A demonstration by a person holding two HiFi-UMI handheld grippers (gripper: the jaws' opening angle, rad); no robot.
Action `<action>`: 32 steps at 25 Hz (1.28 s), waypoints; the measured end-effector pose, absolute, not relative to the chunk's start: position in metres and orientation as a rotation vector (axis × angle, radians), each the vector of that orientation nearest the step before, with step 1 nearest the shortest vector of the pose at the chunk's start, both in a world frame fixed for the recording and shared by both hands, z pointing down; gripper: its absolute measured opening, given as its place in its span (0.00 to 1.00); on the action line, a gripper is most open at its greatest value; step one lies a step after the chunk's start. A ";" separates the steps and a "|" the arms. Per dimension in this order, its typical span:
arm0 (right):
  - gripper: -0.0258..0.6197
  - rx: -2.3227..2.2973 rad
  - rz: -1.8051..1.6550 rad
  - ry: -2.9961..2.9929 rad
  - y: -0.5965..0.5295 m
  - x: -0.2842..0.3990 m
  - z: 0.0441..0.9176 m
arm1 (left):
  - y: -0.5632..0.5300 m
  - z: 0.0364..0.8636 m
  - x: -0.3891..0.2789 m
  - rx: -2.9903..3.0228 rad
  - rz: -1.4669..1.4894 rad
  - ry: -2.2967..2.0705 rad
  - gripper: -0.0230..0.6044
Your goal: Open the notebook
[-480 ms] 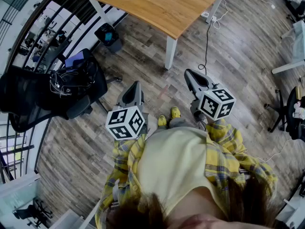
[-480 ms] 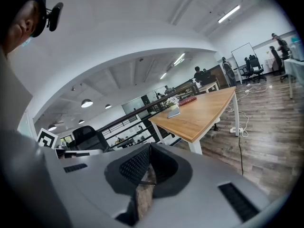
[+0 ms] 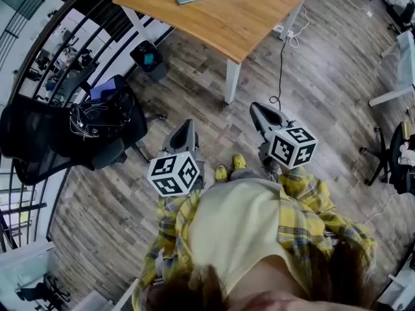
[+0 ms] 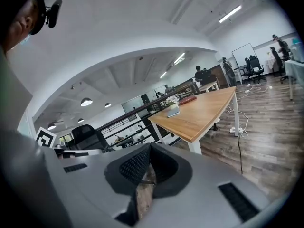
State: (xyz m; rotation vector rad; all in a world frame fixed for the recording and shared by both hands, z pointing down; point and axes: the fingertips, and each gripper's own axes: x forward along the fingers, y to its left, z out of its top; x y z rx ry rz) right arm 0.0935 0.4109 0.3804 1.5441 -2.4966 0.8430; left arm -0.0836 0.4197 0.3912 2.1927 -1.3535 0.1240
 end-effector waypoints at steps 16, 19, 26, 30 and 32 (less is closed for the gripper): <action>0.14 1.476 0.857 -2.521 0.391 0.093 0.385 | 0.409 0.390 -0.075 2.149 0.098 -1.364 0.05; 0.14 1.450 0.867 -2.530 0.385 0.091 0.388 | 0.405 0.392 -0.074 2.135 0.104 -1.375 0.05; 0.14 1.420 0.883 -2.511 0.367 0.106 0.398 | 0.387 0.396 -0.062 2.108 0.107 -1.395 0.05; 0.14 1.391 0.874 -2.515 0.349 0.114 0.401 | 0.371 0.402 -0.049 2.106 0.133 -1.406 0.05; 0.14 1.378 0.873 -2.519 0.343 0.119 0.404 | 0.365 0.404 -0.040 2.100 0.129 -1.395 0.05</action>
